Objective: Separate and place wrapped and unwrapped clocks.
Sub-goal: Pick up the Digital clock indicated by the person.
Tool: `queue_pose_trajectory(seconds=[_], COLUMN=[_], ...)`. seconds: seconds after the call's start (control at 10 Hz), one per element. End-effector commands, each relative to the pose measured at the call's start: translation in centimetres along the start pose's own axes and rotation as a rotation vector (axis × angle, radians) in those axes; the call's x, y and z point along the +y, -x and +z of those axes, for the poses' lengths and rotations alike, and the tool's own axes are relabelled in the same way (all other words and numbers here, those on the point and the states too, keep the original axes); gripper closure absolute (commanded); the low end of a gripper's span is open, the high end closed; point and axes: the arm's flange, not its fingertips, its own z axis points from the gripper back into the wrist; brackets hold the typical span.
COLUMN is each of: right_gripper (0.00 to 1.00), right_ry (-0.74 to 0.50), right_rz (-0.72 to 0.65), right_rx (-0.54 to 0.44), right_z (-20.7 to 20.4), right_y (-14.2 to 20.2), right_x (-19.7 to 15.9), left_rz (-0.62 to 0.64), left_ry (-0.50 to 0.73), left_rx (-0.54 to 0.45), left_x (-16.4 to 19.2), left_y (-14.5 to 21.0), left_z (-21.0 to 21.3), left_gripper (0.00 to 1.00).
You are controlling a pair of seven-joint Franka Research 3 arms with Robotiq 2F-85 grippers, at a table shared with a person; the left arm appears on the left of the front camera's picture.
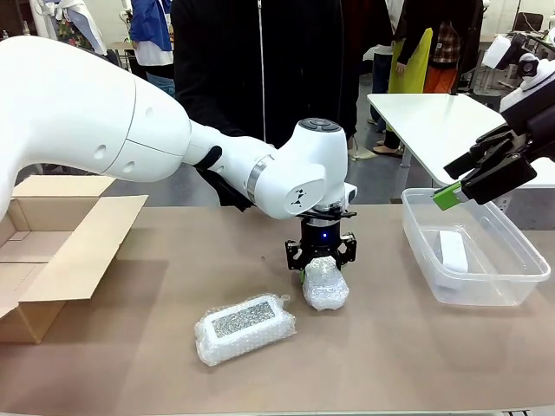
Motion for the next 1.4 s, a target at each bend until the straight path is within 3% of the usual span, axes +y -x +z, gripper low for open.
queue_pose_trajectory(seconds=[0.0, 0.2, 0.6, 0.9, 1.1, 1.2, 1.3], right_gripper=[0.00, 0.00, 0.00, 0.00, 0.00, 0.00, 0.00], right_ry=[-0.029, -0.029, -0.029, -0.029, -0.029, -0.029, -0.029], right_rz=[-0.012, -0.012, -0.012, -0.012, -0.012, -0.012, -0.012], right_rx=[-0.013, -0.013, -0.013, -0.013, -0.013, -0.013, -0.013], right_z=[-0.2, -0.2, -0.2, -0.2, -0.2, -0.2, -0.2], right_y=[0.0, 0.0, 0.0, 0.0, 0.0, 0.0, 0.0], right_x=[0.0, 0.0, 0.0, 0.0, 0.0, 0.0, 0.0], left_rz=[0.003, 0.030, -0.026, -0.102, -0.150, -0.182, -0.114], left_ry=[0.019, 0.033, 0.072, 0.098, 0.131, 0.092, 0.106], left_rx=[-0.005, -0.041, -0.178, -0.202, -0.145, -0.057, -0.199], left_x=[0.6, 1.4, 4.1, 6.4, 7.0, 6.3, 5.9], left_y=[-0.5, -0.6, 1.7, 4.2, 4.8, 4.0, 4.9], left_z=[0.6, 4.1, 18.0, 25.6, 26.1, 23.7, 27.6], left_gripper=[0.44, 0.44, 0.44, 0.44, 0.44, 0.44, 0.44])
